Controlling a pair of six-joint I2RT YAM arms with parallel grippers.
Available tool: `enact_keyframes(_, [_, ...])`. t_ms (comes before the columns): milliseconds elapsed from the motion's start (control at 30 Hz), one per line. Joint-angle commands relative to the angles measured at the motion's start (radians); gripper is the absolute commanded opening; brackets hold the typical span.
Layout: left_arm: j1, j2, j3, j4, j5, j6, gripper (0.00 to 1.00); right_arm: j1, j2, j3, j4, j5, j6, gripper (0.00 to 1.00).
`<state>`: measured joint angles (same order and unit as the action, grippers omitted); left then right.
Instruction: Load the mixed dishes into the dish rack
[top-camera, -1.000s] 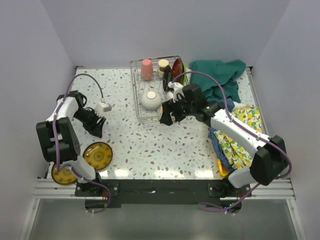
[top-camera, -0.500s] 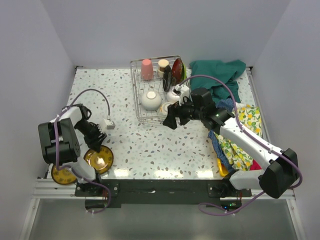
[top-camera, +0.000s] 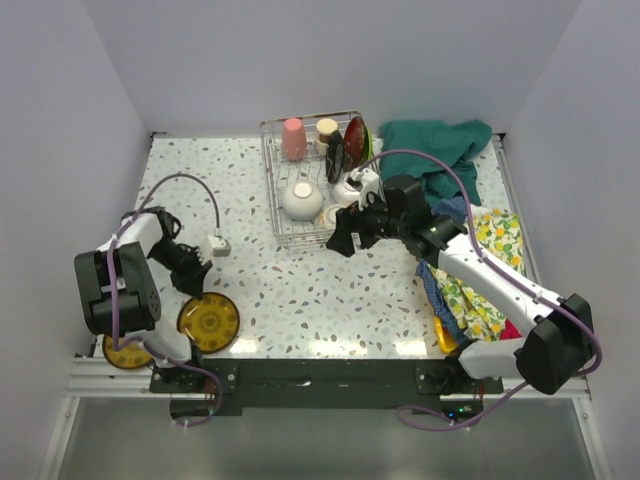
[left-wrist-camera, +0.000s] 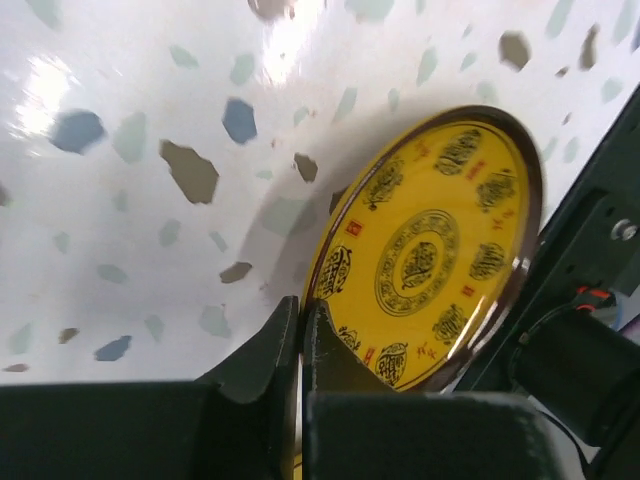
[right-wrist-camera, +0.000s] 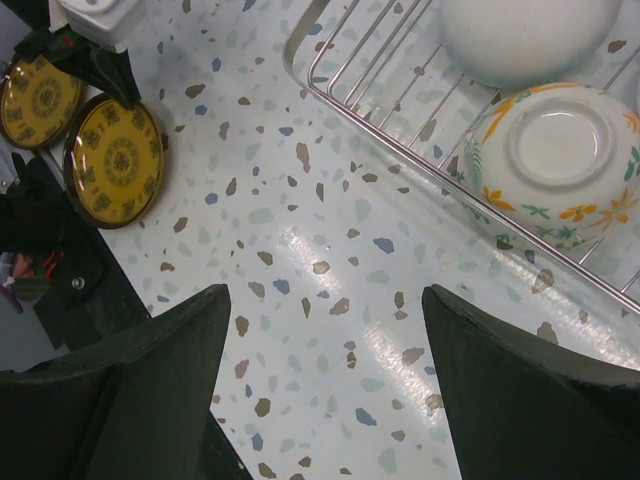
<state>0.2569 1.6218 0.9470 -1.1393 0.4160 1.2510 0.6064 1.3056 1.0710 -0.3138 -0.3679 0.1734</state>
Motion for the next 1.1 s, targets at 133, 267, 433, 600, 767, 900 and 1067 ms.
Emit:
enact_keyframes(133, [-0.008, -0.030, 0.332, -0.158, 0.365, -0.002, 0.00, 0.019, 0.101, 0.072, 0.119, -0.192, 0.018, 0.77])
enact_keyframes(267, [-0.042, -0.056, 0.410, -0.168, 0.481, -0.071, 0.00, 0.062, 0.165, 0.171, 0.125, -0.203, 0.031, 0.75])
enact_keyframes(433, [-0.117, -0.071, 0.441, -0.139, 0.561, -0.197, 0.00, 0.098, 0.254, 0.242, 0.162, -0.183, 0.112, 0.75])
enact_keyframes(600, [-0.163, -0.082, 0.453, -0.088, 0.639, -0.298, 0.00, 0.115, 0.323, 0.316, 0.171, -0.164, 0.141, 0.75])
enact_keyframes(767, [-0.173, -0.066, 0.509, -0.071, 0.720, -0.366, 0.00, 0.127, 0.388, 0.375, 0.160, -0.157, 0.155, 0.75])
enact_keyframes(900, [-0.174, -0.056, 0.529, -0.050, 0.759, -0.426, 0.00, 0.145, 0.425, 0.405, 0.148, -0.132, 0.153, 0.73])
enact_keyframes(1067, [-0.176, -0.053, 0.513, -0.002, 0.770, -0.467, 0.00, 0.145, 0.443, 0.417, 0.154, -0.141, 0.163, 0.41])
